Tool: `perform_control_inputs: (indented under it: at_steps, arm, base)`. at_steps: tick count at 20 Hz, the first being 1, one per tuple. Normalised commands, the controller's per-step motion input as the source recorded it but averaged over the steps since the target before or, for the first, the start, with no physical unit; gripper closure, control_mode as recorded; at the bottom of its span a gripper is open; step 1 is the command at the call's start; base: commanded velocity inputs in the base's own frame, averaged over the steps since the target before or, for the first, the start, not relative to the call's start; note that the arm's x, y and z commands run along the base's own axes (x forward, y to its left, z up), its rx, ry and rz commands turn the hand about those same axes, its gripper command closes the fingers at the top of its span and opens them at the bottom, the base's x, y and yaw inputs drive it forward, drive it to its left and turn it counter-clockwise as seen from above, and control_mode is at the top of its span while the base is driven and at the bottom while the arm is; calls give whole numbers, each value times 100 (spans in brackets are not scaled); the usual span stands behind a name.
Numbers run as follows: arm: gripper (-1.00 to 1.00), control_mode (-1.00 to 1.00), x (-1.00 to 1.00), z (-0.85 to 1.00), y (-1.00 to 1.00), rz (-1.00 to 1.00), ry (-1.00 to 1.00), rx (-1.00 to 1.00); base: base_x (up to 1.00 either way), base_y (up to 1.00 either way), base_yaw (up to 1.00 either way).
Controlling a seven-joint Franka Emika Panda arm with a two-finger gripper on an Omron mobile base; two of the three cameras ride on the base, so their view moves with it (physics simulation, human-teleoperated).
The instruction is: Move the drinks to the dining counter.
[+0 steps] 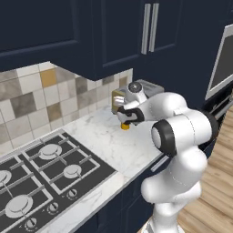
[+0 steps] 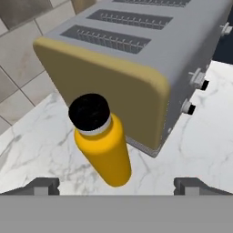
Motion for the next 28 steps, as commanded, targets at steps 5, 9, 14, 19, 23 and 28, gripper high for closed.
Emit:
perform_control_inputs:
  at_steps: [5, 9, 14, 19, 23, 28]
  arm:
    - [-100, -100, 36, -14, 4, 0, 0, 0]
    - [-100, -100, 37, -15, 10, -1, 0, 0]
    - [-100, -100, 34, -15, 4, -2, 0, 0]
    - [-100, -100, 26, -18, 0, -3, 0, 0]
    - [-100, -100, 18, -18, 0, -3, 0, 0]
    - [100, -100, 8, -17, 0, -2, 0, 0]
  base:
    - [0, 0, 0]
    - [0, 0, 0]
    - [0, 0, 0]
    - [0, 0, 0]
    - [0, 0, 0]
    - [0, 0, 0]
